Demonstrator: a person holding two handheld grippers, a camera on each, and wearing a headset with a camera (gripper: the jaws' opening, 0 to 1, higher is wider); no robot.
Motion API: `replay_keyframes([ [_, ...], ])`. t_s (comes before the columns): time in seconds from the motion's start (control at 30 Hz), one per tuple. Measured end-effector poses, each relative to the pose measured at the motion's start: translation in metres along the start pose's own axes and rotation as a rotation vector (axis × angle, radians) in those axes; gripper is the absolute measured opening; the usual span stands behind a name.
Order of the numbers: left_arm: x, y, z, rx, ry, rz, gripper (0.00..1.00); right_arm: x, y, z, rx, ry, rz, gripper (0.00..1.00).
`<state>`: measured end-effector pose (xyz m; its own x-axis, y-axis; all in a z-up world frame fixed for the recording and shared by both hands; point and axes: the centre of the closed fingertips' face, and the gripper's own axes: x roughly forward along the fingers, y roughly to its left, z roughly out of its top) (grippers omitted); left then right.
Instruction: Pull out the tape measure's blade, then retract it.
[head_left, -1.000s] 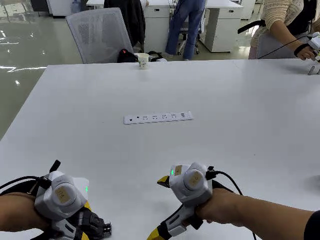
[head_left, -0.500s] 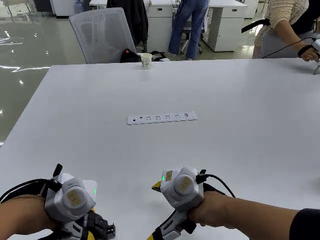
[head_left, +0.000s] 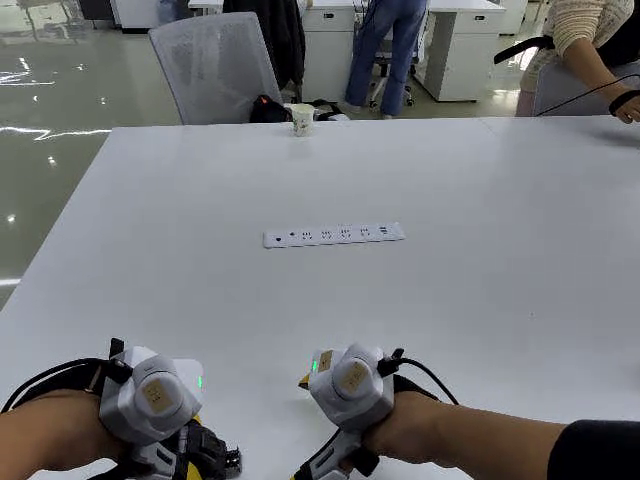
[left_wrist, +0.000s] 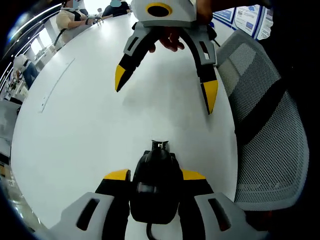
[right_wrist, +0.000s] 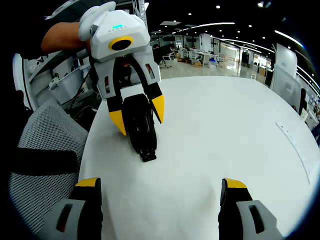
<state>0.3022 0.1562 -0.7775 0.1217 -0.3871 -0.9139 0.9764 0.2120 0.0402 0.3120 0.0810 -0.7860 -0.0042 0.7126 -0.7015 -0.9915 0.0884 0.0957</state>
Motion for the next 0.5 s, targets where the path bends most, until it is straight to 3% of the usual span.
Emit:
replay_keyframes([
  [0.2,0.000,0.000,-0.001,-0.003,-0.003,-0.006,0.32,0.007,0.004,0.009,-0.007,-0.018,0.008,0.99],
  [0.5,0.000,0.000,0.000,-0.009,-0.023,0.002,0.32,0.023,0.012,0.011,-0.036,-0.010,0.033,0.99],
])
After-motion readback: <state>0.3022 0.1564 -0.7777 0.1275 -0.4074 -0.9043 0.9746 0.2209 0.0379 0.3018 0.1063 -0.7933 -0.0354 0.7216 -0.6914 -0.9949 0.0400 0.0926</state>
